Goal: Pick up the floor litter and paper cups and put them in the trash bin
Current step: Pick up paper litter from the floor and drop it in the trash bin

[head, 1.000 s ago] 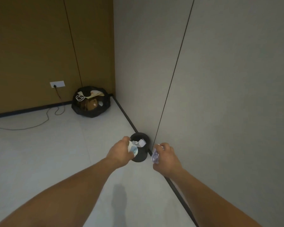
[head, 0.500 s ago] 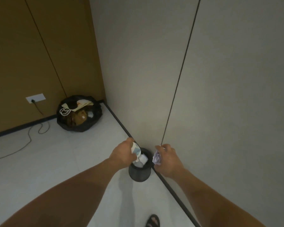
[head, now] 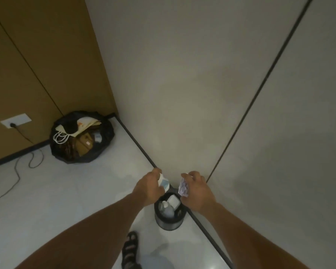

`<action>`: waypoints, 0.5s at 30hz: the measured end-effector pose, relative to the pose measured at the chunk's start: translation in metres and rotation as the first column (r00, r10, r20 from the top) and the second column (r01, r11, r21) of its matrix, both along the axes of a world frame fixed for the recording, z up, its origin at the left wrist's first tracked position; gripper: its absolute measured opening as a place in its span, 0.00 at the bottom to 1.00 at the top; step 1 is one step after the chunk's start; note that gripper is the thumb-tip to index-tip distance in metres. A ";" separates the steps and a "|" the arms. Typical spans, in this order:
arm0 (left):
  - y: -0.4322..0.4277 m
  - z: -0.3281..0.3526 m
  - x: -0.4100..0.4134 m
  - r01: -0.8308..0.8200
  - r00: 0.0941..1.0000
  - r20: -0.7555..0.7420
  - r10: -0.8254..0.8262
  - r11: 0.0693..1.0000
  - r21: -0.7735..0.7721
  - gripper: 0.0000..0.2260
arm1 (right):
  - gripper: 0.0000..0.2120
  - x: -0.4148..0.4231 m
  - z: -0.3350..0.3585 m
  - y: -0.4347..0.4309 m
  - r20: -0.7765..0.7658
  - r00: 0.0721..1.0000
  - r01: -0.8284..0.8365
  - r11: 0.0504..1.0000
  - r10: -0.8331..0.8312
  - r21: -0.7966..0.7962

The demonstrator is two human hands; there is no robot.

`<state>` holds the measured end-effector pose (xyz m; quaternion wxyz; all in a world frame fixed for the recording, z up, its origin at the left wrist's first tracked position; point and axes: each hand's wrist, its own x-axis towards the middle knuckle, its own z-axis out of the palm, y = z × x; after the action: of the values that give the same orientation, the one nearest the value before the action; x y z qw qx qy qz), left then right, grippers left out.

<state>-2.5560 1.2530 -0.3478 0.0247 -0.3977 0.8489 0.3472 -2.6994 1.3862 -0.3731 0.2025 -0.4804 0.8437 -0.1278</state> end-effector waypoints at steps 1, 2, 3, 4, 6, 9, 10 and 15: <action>-0.015 -0.011 -0.007 0.026 1.000 0.012 -0.027 1.000 0.010 0.26 | 0.37 -0.004 -0.010 -0.012 0.014 1.000 0.023 1.000 -0.024 0.017; -0.028 -0.023 -0.014 0.052 0.998 0.026 -0.053 0.998 0.027 0.26 | 0.37 -0.007 -0.020 -0.023 0.028 0.998 0.050 0.998 -0.051 0.037; -0.041 -0.035 -0.018 0.074 0.996 0.038 -0.077 0.995 0.060 0.26 | 0.37 -0.009 -0.030 -0.033 0.047 0.995 0.084 0.994 -0.087 0.064; -0.054 -0.047 -0.023 0.094 0.994 0.053 -0.100 0.991 0.096 0.26 | 0.37 -0.011 -0.041 -0.043 0.068 0.989 0.128 0.988 -0.134 0.091; -0.080 -0.076 -0.032 0.132 0.985 0.095 -0.145 0.981 0.139 0.27 | 0.36 -0.012 -0.067 -0.059 0.106 0.967 0.216 0.967 -0.231 0.135; -0.113 -0.133 -0.052 0.152 0.975 0.137 -0.177 0.973 0.176 0.26 | 0.36 -0.013 -0.124 -0.077 0.163 0.929 0.304 0.936 -0.332 0.175; -0.120 -0.156 -0.060 0.160 0.971 0.145 -0.190 0.968 0.195 0.26 | 0.35 -0.014 -0.147 -0.081 0.166 0.922 0.320 0.929 -0.351 0.184; -0.130 -0.292 -0.088 0.228 0.940 0.186 -0.287 0.930 0.287 0.27 | 0.30 -0.014 -0.282 -0.090 0.236 0.874 0.367 0.895 -0.425 0.252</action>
<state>-2.6437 1.1225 -0.6401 0.2181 -0.3121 0.8325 0.4025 -2.7133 1.2967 -0.6550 0.3382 -0.2502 0.8949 -0.1493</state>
